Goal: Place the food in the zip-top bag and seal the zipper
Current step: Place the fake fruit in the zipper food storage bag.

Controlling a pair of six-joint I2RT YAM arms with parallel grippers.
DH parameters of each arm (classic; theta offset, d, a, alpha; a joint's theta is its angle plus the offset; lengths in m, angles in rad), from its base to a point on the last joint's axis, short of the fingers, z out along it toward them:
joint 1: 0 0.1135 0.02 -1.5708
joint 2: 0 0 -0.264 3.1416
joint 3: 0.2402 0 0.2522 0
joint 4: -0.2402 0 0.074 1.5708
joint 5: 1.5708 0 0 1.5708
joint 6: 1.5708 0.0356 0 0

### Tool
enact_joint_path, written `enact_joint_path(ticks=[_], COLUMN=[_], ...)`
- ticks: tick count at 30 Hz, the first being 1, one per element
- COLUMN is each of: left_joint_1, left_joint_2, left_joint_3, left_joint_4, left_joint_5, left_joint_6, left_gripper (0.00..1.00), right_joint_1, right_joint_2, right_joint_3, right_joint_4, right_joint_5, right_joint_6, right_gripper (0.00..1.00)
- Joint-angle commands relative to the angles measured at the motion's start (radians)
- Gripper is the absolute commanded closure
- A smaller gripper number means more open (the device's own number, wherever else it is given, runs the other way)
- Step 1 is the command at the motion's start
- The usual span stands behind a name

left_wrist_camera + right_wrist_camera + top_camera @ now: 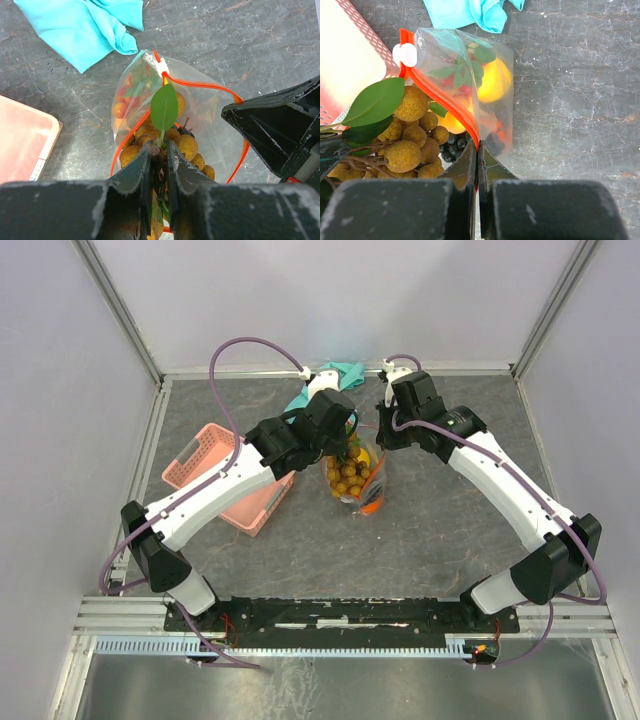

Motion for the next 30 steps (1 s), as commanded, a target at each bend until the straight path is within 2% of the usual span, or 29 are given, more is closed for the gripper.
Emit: enact_joint_path(ticks=[1, 12, 22, 30], left_joint_1=[-0.002, 0.022, 0.090, 0.113], left_joint_2=[0.007, 0.122, 0.205, 0.253], left_joint_3=[0.056, 0.160, 0.218, 0.220], left_joint_4=[-0.007, 0.016, -0.003, -0.008], left_joint_5=[0.002, 0.026, 0.054, 0.149], left_joint_6=[-0.039, -0.057, -0.097, -0.135], left_gripper=[0.97, 0.97, 0.97, 0.96], right_joint_1=[-0.004, -0.005, -0.005, -0.005], right_joint_2=[-0.031, -0.040, -0.052, -0.050], right_joint_3=[0.002, -0.017, -0.035, -0.036], right_joint_4=[0.056, 0.084, 0.106, 0.117], right_joint_5=[-0.004, -0.109, -0.169, -0.183], right_joint_6=[0.010, 0.012, 0.014, 0.028], right_gripper=[0.98, 0.98, 0.98, 0.98])
